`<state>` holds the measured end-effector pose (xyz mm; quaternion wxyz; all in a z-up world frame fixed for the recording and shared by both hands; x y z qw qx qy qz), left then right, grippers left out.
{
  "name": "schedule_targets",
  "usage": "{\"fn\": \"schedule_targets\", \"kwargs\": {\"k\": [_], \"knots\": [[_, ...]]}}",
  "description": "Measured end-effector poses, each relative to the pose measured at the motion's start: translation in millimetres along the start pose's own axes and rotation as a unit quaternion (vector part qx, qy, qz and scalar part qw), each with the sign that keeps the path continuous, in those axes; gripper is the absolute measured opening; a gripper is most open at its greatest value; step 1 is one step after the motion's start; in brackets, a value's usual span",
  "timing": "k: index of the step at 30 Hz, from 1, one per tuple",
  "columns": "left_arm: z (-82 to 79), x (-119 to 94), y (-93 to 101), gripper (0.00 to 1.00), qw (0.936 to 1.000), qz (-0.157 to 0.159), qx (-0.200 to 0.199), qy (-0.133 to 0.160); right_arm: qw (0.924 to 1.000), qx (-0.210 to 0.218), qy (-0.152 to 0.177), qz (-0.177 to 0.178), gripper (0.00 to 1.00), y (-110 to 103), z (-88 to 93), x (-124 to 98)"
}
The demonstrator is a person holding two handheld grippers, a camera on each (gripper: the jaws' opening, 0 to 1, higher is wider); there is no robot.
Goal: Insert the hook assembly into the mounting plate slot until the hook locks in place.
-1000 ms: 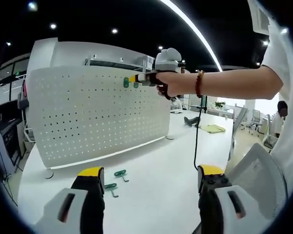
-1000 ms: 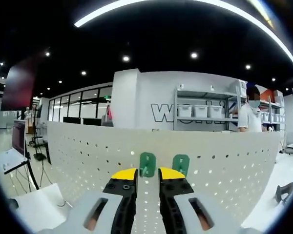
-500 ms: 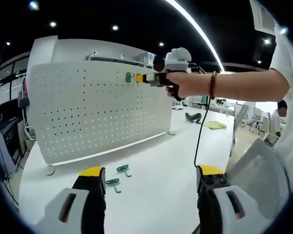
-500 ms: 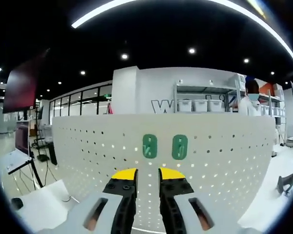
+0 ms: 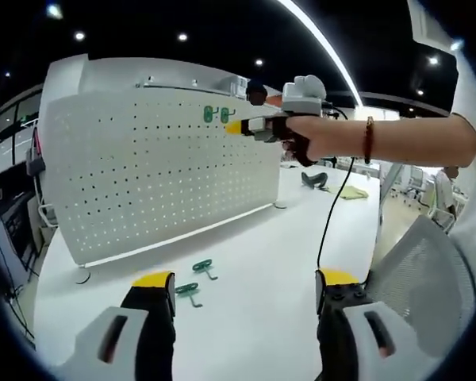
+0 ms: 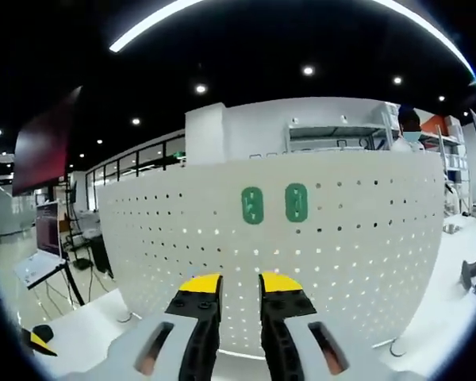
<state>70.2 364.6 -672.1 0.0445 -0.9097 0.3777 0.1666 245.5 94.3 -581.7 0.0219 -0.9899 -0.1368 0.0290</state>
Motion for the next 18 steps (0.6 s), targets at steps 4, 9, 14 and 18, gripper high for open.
{"fn": "schedule_targets", "kwargs": {"k": [4, 9, 14, 18], "knots": [[1.3, 4, -3.9, 0.73, 1.0000, -0.004, 0.002, -0.008, 0.9999, 0.012, -0.009, -0.002, 0.20, -1, 10.1, -5], [3.1, 4, -10.6, 0.73, 0.9998, -0.004, 0.010, -0.020, 0.9995, 0.011, -0.016, -0.026, 0.25, -9, 21.0, -11], [4.5, 3, -16.0, 0.72, 0.9995, -0.007, 0.013, -0.028, 0.9981, 0.022, -0.030, -0.050, 0.28, -14, 35.2, -16], [8.5, 4, -17.5, 0.70, 0.9993, -0.005, 0.012, -0.036, 0.9973, 0.022, -0.037, -0.060, 0.28, -18, 42.0, -22]]}}
Point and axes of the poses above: the point that each gripper's makers call its tool centre point, and the gripper's own axes: x roughly forward along the fingers, y roughly to its right, z roughly out of its underside, the point moved 10 cm from there along -x, roughly backward along the fingers, and after that the axes turned 1 degree about -y, right-handed, at the moved point
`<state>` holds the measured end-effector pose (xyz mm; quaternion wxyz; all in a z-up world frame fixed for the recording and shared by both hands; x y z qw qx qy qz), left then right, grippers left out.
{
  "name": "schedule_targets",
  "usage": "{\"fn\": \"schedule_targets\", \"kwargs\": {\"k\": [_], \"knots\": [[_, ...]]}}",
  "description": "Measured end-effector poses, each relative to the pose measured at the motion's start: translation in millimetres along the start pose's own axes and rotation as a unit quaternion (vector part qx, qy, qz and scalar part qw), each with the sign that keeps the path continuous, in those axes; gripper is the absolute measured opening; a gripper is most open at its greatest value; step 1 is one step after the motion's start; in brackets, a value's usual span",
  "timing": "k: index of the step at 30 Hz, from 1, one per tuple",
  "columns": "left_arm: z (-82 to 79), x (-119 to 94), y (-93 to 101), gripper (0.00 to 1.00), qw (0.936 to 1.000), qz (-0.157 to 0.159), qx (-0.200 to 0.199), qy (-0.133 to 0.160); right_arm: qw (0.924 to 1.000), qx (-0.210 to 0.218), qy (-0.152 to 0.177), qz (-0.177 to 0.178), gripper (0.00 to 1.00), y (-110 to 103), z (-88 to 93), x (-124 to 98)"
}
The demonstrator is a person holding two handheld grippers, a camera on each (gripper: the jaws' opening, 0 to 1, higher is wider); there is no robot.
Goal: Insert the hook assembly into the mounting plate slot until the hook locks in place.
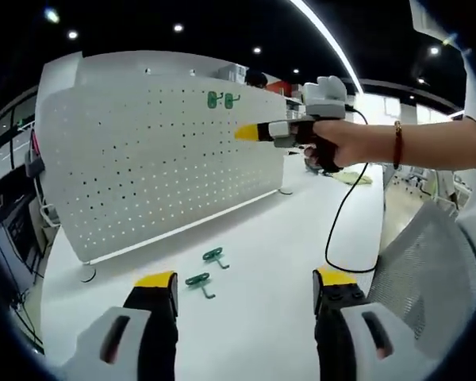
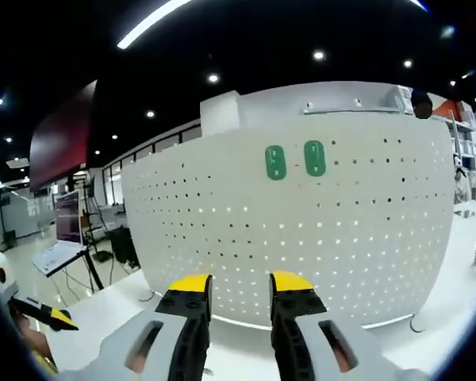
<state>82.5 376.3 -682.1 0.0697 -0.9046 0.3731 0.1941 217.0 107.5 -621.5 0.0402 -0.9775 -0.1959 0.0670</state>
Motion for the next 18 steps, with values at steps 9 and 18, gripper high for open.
{"fn": "schedule_targets", "kwargs": {"k": [9, 18], "knots": [[4.2, 9, -2.1, 0.65, 0.9998, 0.002, -0.004, -0.017, 0.9996, 0.008, -0.017, -0.023, 0.29, -18, 22.2, -11], [10.2, 17, -9.8, 0.62, 0.9988, -0.007, -0.017, -0.045, 0.9981, -0.001, -0.041, -0.045, 0.29, -32, 45.3, -21]]}}
Point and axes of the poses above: the point that each gripper's makers call its tool centre point, and the gripper's own axes: x roughly forward along the fingers, y roughly to its right, z roughly out of its underside, the point moved 10 cm from there along -x, roughly backward along the fingers, and after that the axes turned 1 degree about -y, right-handed, at the moved point
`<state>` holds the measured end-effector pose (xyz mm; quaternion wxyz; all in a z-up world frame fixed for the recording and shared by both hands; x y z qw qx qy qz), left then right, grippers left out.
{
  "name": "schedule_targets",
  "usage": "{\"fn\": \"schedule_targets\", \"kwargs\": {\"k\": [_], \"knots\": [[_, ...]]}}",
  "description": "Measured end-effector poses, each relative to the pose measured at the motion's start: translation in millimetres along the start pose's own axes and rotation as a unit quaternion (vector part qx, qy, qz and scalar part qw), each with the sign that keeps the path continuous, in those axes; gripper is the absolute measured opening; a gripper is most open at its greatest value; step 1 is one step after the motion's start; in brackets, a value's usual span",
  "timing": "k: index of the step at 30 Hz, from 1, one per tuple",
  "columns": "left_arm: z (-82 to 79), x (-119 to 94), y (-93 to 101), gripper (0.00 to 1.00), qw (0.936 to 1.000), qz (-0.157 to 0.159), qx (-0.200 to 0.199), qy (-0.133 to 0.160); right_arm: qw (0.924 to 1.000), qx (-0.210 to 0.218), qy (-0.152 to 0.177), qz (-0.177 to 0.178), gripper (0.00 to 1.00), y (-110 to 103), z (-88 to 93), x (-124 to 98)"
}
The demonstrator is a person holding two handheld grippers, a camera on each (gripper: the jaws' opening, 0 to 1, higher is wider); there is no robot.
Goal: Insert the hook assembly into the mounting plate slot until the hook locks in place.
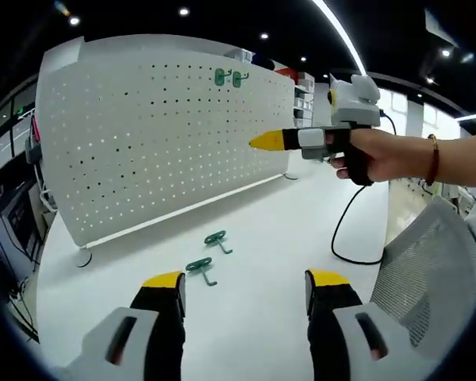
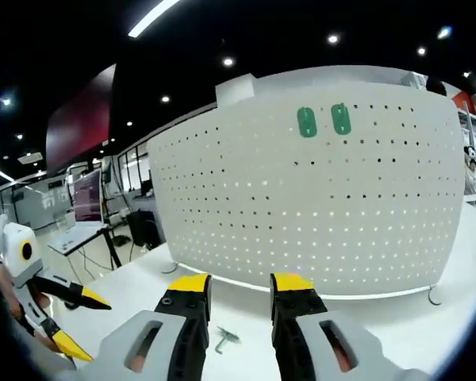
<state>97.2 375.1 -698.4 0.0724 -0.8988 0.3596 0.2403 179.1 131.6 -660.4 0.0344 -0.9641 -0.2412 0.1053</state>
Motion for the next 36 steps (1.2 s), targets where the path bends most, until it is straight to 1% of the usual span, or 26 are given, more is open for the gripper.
{"fn": "schedule_targets", "kwargs": {"k": [1, 5, 6, 8, 9, 12, 16, 19, 22, 24, 25, 26, 27, 28, 31, 33, 35, 36], "knots": [[0.5, 1, -1.3, 0.62, 1.0000, -0.003, 0.001, -0.006, 1.0000, 0.002, -0.003, -0.003, 0.30, -1, 1.7, -1], [1.2, 2, -4.2, 0.62, 0.9999, -0.013, 0.000, -0.010, 0.9999, 0.002, -0.011, -0.010, 0.30, -6, 8.3, -6], [2.0, 3, -5.1, 0.61, 0.9998, -0.016, 0.005, -0.013, 0.9998, -0.001, -0.015, -0.015, 0.30, -9, 12.8, -9], [4.2, 6, -6.4, 0.60, 0.9996, -0.015, 0.009, -0.023, 0.9996, 0.000, -0.024, -0.018, 0.30, -12, 18.7, -13], [5.3, 7, -6.9, 0.59, 0.9995, -0.013, 0.012, -0.027, 0.9996, 0.003, -0.023, -0.018, 0.30, -13, 22.1, -15], [6.9, 9, -9.3, 0.60, 0.9994, -0.016, 0.005, -0.032, 0.9990, -0.008, -0.036, -0.026, 0.30, -20, 29.2, -19], [8.3, 12, -12.7, 0.57, 0.9990, -0.020, 0.003, -0.041, 0.9984, 0.002, -0.045, -0.032, 0.30, -25, 39.3, -24], [8.6, 16, -13.3, 0.55, 0.9987, -0.017, 0.008, -0.047, 0.9980, -0.002, -0.052, -0.035, 0.29, -29, 44.8, -28], [9.3, 19, -15.9, 0.51, 0.9979, -0.024, 0.007, -0.059, 0.9977, 0.004, -0.056, -0.038, 0.29, -31, 50.0, -31], [9.7, 21, -18.0, 0.51, 0.9977, -0.024, 0.004, -0.063, 0.9971, -0.001, -0.067, -0.036, 0.28, -32, 53.4, -34], [9.6, 22, -18.5, 0.51, 0.9977, -0.024, 0.004, -0.063, 0.9972, -0.004, -0.067, -0.033, 0.27, -32, 54.2, -35], [9.0, 23, -18.4, 0.50, 0.9977, -0.023, 0.008, -0.063, 0.9973, -0.005, -0.064, -0.035, 0.27, -32, 55.7, -37], [8.7, 24, -18.4, 0.50, 0.9976, -0.022, 0.010, -0.065, 0.9972, 0.003, -0.065, -0.038, 0.27, -32, 57.4, -38], [8.7, 26, -18.9, 0.49, 0.9972, -0.021, 0.013, -0.070, 0.9971, 0.006, -0.066, -0.038, 0.27, -32, 58.6, -39], [9.6, 30, -21.2, 0.48, 0.9963, -0.022, 0.021, -0.080, 0.9973, 0.010, -0.066, -0.029, 0.26, -31, 61.8, -42], [10.1, 32, -23.4, 0.47, 0.9951, -0.027, 0.036, -0.088, 0.9971, 0.015, -0.068, -0.032, 0.27, -31, 63.6, -42], [10.8, 35, -24.8, 0.47, 0.9948, -0.027, 0.037, -0.090, 0.9967, 0.008, -0.074, -0.031, 0.27, -31, 65.5, -43], [11.9, 36, -27.0, 0.47, 0.9948, -0.026, 0.036, -0.092, 0.9967, 0.012, -0.074, -0.032, 0.27, -30, 66.3, -45]]}}
Point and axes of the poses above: the point that each gripper's makers call its tool centre point, and the gripper's own axes: x roughly forward along the fingers, y roughly to its right, z roughly out of its underside, the point moved 10 cm from there along -x, roughly backward along the fingers, and after that the axes turned 1 degree about -y, right-handed, at the moved point
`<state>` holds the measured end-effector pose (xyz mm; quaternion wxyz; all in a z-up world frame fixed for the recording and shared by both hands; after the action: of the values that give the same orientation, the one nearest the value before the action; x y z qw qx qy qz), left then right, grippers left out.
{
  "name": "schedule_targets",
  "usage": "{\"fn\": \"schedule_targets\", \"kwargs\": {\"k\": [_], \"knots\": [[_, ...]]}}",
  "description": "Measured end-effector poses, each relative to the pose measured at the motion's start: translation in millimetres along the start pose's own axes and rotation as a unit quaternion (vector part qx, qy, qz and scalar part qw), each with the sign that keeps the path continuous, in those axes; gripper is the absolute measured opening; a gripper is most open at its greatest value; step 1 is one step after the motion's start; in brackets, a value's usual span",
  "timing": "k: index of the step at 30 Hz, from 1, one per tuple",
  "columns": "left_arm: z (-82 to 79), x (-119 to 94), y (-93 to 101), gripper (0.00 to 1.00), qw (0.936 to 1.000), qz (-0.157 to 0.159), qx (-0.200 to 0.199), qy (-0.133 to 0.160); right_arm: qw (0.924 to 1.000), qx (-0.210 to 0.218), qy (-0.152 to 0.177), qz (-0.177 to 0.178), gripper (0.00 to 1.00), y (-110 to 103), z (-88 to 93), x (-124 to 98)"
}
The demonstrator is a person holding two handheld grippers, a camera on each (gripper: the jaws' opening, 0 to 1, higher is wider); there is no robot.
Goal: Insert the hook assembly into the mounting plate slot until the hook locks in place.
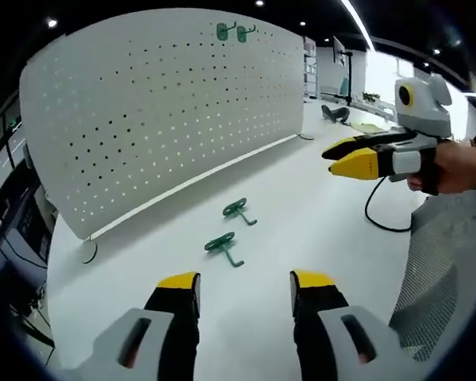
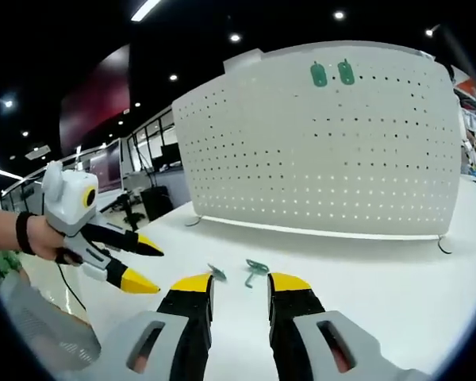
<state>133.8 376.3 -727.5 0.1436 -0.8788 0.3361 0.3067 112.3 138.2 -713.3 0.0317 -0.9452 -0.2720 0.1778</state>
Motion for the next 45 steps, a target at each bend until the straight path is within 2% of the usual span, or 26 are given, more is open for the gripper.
{"fn": "schedule_targets", "kwargs": {"k": [4, 8, 12, 21, 36, 45], "knots": [[2.0, 6, -4.0, 0.45, 0.9996, 0.001, 0.020, -0.018, 0.9999, 0.005, -0.009, -0.003, 0.29, 2, 4.7, -1], [0.8, 11, -8.5, 0.44, 0.9998, 0.000, 0.011, -0.019, 0.9999, 0.009, -0.011, -0.008, 0.31, 2, 7.5, -2], [0.6, 19, -9.4, 0.43, 0.9994, 0.007, 0.022, -0.028, 0.9998, 0.012, -0.017, -0.008, 0.32, 3, 11.4, -3], [-3.9, 31, -13.3, 0.39, 0.9990, 0.011, 0.035, -0.027, 0.9993, 0.025, -0.026, -0.005, 0.32, 4, 19.3, -8], [-15.1, 56, -20.1, 0.35, 0.9956, 0.004, 0.083, -0.044, 0.9987, 0.038, -0.029, 0.015, 0.34, 8, 26.1, -15], [-23.2, 71, -27.3, 0.35, 0.9960, 0.012, 0.081, -0.035, 0.9982, 0.046, -0.031, 0.022, 0.34, 12, 27.9, -17]]}}
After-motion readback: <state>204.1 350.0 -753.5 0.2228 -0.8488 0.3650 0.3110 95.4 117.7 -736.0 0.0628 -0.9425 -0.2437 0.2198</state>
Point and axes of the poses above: the point that each gripper's makers call its tool centre point, and the gripper's own axes: x roughly forward along the fingers, y roughly to its right, z roughly out of its underside, the point moved 10 cm from there along -x, roughly backward along the fingers, and after that the axes turned 1 degree about -y, right-handed, at the moved point
